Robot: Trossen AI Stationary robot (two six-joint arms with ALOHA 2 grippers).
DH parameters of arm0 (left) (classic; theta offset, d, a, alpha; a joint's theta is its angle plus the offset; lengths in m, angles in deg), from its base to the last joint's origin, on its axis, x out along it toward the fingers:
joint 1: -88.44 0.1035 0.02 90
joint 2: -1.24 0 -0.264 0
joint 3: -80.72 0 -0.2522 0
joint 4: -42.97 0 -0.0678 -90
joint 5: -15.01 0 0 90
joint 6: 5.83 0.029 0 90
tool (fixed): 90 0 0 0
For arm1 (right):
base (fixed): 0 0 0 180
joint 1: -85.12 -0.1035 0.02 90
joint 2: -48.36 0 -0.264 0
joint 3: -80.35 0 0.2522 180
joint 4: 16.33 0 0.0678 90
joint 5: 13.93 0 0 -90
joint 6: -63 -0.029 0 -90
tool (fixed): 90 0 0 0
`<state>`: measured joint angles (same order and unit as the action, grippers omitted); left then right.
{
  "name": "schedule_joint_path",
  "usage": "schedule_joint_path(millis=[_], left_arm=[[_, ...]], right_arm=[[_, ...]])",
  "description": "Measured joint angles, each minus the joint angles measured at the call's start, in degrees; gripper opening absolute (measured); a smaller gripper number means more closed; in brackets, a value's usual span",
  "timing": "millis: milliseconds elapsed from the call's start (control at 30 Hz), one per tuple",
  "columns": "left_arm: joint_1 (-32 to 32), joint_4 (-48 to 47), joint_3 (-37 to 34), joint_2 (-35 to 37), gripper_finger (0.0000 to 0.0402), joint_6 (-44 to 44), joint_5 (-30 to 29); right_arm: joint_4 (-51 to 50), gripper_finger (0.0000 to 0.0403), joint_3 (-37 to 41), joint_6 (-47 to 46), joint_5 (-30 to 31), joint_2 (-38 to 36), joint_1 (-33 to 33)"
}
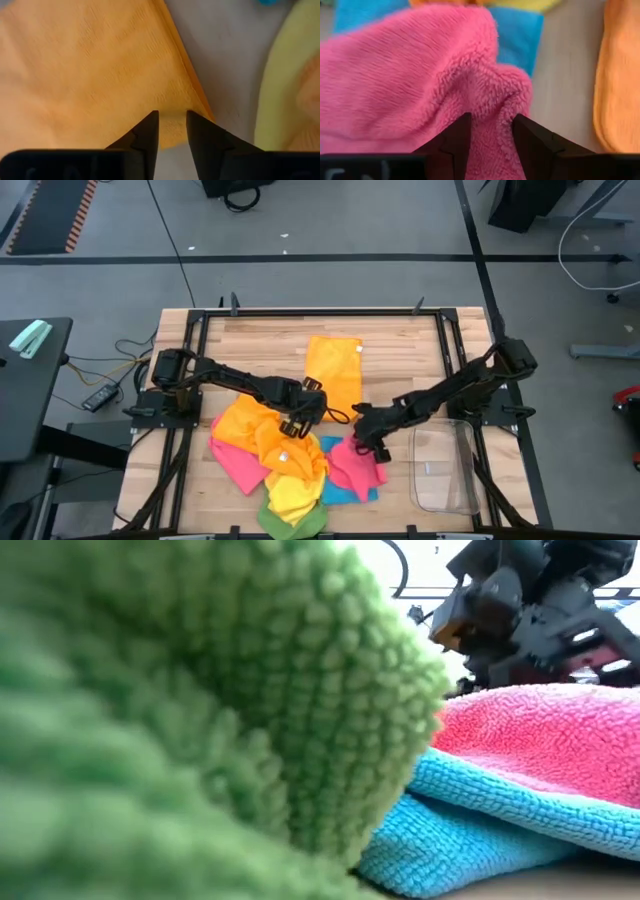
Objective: Fold microfiber towels
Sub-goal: Fold the orange towel
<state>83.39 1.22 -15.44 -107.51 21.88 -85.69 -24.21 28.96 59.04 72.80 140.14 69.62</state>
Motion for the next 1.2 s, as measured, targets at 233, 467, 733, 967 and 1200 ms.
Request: schedule_joint_path(millis=[233,467,733,967,1200], left_arm=[[0.01,6.23,0.10,-0.39,0.0144,-1.82,-0.01],[-0.34,5.80,0.04,-1.09,0.0165,-1.55,-0.01],[-0.13,-4.40,0.04,-1.09,0.0144,-4.59,4.62],[-0.33,-6.72,0.63,-0.65,0.0127,-4.59,4.78],[0.10,-8.90,3.10,-0.14,0.0124,-3.11,1.73]], right_arm=[[-5.54,0.0151,-0.11,1.04,5.88,-9.25,2.49],[-4.35,0.0151,-0.09,4.70,11.45,-9.89,3.39],[-0.01,0.0152,-0.09,5.42,15.05,-3.18,5.01],[5.30,0.0152,-0.09,6.22,12.87,-2.69,6.92],[9.67,0.0152,-1.96,6.89,12.67,2.03,6.74]])
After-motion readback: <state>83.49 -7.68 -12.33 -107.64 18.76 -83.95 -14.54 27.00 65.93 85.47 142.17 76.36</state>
